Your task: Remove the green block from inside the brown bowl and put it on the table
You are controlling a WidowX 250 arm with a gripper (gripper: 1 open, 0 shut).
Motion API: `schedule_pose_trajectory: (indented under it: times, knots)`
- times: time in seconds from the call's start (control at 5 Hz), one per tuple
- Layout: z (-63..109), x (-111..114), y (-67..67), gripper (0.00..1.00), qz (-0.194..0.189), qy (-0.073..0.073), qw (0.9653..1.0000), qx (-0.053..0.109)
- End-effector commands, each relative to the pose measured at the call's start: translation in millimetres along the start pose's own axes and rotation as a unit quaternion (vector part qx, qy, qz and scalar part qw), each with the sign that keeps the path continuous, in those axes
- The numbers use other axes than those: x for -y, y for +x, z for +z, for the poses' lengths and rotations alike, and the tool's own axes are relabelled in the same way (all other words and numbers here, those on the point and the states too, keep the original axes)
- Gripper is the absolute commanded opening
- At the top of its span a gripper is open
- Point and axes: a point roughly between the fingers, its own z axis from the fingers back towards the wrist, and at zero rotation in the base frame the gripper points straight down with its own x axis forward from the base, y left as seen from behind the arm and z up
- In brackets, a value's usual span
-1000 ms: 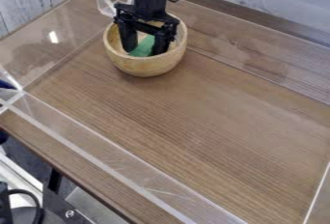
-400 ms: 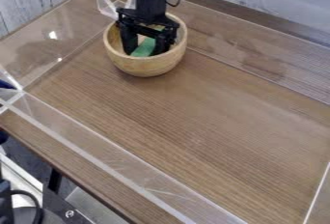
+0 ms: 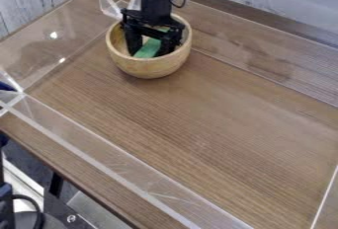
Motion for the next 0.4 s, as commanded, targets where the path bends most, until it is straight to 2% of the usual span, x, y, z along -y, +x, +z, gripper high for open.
schedule_pose_trajectory:
  times: [0.0, 0.2]
  knots:
    - [17.4, -7.5, 10.7, 1.00, 0.011, 0.005, 0.9994, 0.031]
    - [15.1, -8.3, 13.0, 1.00, 0.012, 0.005, 0.9994, 0.031]
